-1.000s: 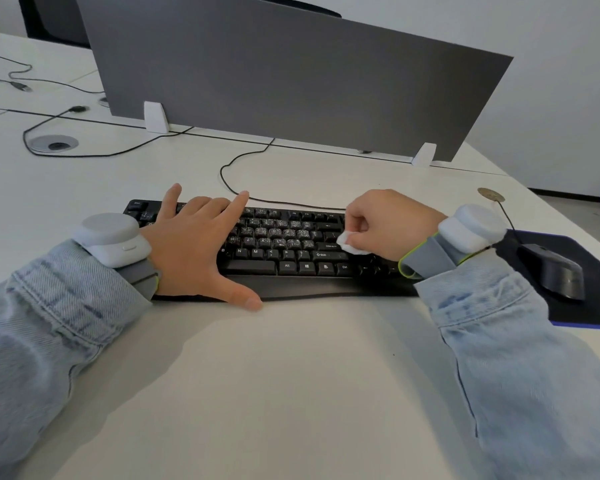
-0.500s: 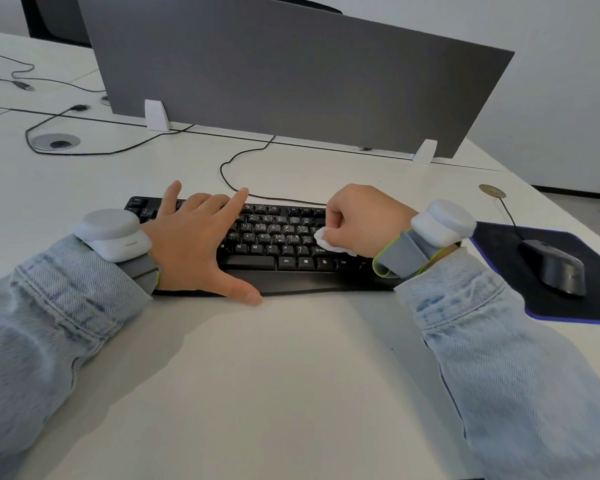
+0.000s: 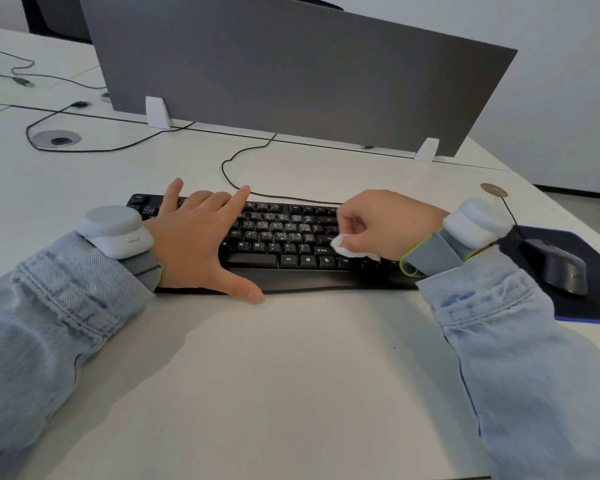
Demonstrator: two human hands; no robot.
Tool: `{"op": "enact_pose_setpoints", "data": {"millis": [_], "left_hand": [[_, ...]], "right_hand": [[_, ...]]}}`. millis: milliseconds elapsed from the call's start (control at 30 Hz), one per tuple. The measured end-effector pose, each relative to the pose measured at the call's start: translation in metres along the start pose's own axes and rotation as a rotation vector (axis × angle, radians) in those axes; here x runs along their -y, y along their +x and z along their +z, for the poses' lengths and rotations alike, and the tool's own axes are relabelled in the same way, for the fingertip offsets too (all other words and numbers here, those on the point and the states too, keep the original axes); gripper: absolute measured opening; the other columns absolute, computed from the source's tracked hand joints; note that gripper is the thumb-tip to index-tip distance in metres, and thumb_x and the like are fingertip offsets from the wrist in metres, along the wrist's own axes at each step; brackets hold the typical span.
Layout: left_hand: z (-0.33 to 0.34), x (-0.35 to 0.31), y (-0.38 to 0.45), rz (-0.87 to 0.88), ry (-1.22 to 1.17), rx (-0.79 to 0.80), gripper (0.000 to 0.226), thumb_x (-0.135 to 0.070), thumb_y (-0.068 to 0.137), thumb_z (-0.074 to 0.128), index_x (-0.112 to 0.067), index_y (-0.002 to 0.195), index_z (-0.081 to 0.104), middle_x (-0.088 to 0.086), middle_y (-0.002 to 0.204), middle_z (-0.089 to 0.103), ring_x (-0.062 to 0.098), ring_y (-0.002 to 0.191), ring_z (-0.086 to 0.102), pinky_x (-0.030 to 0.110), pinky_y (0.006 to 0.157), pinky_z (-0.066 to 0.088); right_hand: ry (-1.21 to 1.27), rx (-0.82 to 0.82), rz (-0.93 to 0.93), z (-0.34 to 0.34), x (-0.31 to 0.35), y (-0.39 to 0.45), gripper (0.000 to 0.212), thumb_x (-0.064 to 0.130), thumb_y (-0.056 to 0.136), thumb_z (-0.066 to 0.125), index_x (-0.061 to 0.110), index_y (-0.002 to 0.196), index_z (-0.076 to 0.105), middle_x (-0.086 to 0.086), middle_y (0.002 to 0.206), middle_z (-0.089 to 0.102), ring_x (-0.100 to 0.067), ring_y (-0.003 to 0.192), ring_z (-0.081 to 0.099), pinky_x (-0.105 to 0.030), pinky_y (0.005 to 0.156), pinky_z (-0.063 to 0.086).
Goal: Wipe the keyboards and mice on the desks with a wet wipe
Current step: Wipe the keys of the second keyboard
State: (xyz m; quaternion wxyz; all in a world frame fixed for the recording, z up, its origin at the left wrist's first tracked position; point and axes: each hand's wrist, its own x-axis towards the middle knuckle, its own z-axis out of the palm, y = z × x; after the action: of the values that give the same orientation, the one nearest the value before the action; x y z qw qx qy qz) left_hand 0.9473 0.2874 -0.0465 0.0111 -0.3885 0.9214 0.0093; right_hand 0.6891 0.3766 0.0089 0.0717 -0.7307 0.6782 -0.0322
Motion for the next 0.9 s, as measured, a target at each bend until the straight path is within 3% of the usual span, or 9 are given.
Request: {"op": "enact_pose_setpoints", "data": {"millis": [100,267,367,500,700,900], "left_hand": [[0.0,0.0,0.0,0.0,0.003,0.006,0.157,-0.109,0.036,0.028,-0.022,0.158,-0.018,-0.006,0.158,0.023,0.021,0.151,0.012,0.06,0.121,-0.009],[0.0,0.0,0.0,0.004,-0.003,-0.004,0.157,-0.109,0.036,0.028,-0.021,0.158,-0.017,-0.006,0.157,0.024,0.021,0.151,0.013,0.059,0.121,-0.008],[0.001,0.0,0.0,0.007,-0.005,-0.007,0.157,-0.109,0.036,0.028,-0.021,0.158,-0.017,-0.005,0.158,0.023,0.021,0.151,0.013,0.059,0.121,-0.008],[0.001,-0.001,0.0,0.004,0.0,-0.015,0.156,-0.108,0.037,0.029,-0.021,0.158,-0.017,-0.005,0.157,0.024,0.021,0.15,0.014,0.059,0.121,-0.008],[0.002,0.0,0.001,0.004,0.012,-0.03,0.156,-0.109,0.036,0.026,-0.021,0.158,-0.017,-0.005,0.156,0.027,0.022,0.149,0.017,0.06,0.121,-0.007],[0.001,-0.002,0.0,0.004,0.001,-0.03,0.157,-0.109,0.035,0.025,-0.021,0.158,-0.016,-0.004,0.156,0.028,0.022,0.149,0.018,0.059,0.122,-0.007]], "right_hand": [[-0.029,0.004,0.056,-0.005,-0.011,-0.006,0.023,0.033,0.085,0.065,0.016,0.071,0.061,0.007,0.057,0.059,-0.005,0.053,0.049,-0.021,0.052,0.035],[0.084,-0.195,-0.058,-0.001,0.006,0.0,0.019,0.033,0.085,0.066,0.021,0.072,0.061,0.012,0.06,0.054,-0.001,0.057,0.05,-0.017,0.056,0.037],[0.098,-0.118,-0.114,0.011,0.021,0.006,0.018,0.031,0.086,0.065,0.019,0.073,0.061,0.012,0.057,0.056,-0.002,0.056,0.05,-0.02,0.057,0.04],[-0.026,-0.012,-0.016,-0.002,0.007,-0.003,0.023,0.032,0.086,0.065,0.018,0.069,0.059,0.012,0.05,0.055,-0.006,0.053,0.048,-0.021,0.053,0.038],[0.062,0.096,0.002,-0.004,0.006,-0.017,0.021,0.034,0.083,0.063,0.019,0.07,0.06,0.01,0.052,0.062,-0.003,0.046,0.047,-0.02,0.052,0.039],[0.066,-0.073,-0.042,-0.001,0.006,-0.007,0.016,0.032,0.085,0.065,0.021,0.074,0.063,0.01,0.065,0.061,-0.003,0.059,0.052,-0.022,0.058,0.041]]}}
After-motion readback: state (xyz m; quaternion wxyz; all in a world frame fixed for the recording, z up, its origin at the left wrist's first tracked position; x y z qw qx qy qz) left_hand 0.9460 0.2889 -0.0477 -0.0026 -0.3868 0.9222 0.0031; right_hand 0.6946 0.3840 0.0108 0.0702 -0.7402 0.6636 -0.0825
